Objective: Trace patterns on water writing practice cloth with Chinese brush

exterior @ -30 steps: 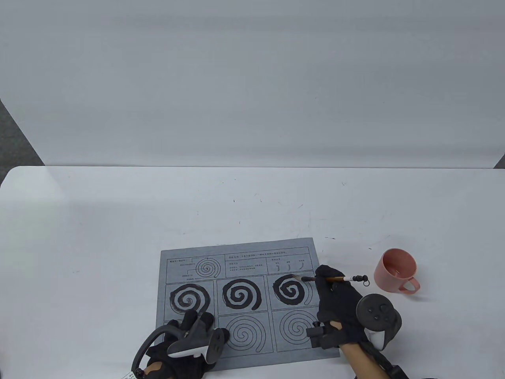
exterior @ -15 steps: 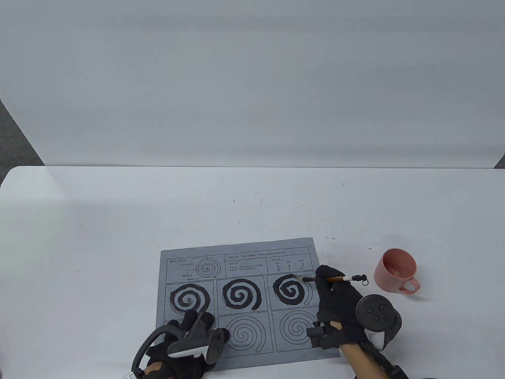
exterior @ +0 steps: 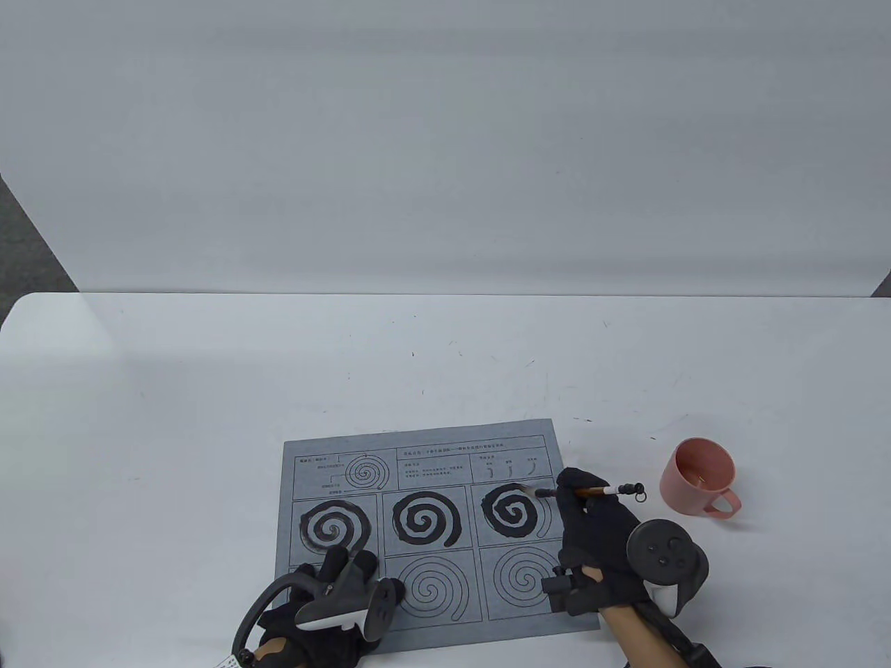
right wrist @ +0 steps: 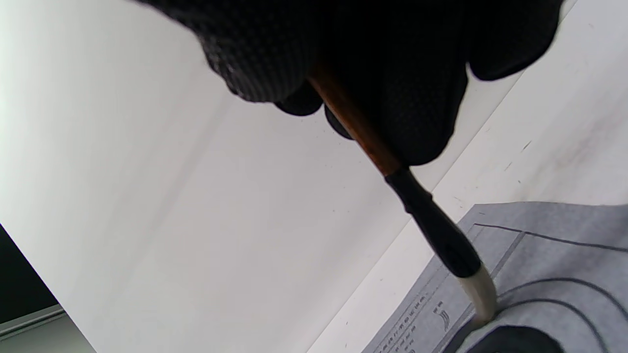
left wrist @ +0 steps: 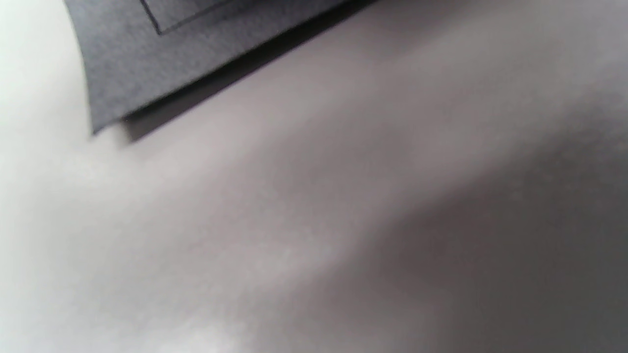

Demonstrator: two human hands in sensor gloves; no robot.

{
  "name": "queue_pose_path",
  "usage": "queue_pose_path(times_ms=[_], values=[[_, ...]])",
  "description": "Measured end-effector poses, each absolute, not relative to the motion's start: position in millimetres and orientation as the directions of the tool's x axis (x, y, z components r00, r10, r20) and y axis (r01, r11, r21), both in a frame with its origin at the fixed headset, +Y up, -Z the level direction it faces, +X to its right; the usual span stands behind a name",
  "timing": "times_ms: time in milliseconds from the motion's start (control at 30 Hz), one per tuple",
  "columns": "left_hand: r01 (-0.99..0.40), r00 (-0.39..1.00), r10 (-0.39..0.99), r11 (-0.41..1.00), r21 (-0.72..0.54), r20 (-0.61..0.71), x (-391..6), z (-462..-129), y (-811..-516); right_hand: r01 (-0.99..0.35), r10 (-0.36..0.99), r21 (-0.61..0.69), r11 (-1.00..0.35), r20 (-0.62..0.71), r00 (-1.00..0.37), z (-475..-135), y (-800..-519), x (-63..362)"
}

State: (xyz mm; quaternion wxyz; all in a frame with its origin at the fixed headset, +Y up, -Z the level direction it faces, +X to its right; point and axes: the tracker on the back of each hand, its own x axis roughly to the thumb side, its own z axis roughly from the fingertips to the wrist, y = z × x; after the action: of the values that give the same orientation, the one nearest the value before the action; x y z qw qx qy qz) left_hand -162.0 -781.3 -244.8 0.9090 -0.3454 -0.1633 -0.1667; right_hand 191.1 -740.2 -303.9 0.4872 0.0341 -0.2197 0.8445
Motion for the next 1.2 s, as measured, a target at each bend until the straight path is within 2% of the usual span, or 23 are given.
queue_pose_path(times_ms=[1200], values=[[0.416,0.891,-0.19,0.706,-0.573,0.412,-162.0,-244.8,-781.3,-0.809,0.77,-0.361,-0.463,0.288,-0.569,-304.2,-737.2,194.7]])
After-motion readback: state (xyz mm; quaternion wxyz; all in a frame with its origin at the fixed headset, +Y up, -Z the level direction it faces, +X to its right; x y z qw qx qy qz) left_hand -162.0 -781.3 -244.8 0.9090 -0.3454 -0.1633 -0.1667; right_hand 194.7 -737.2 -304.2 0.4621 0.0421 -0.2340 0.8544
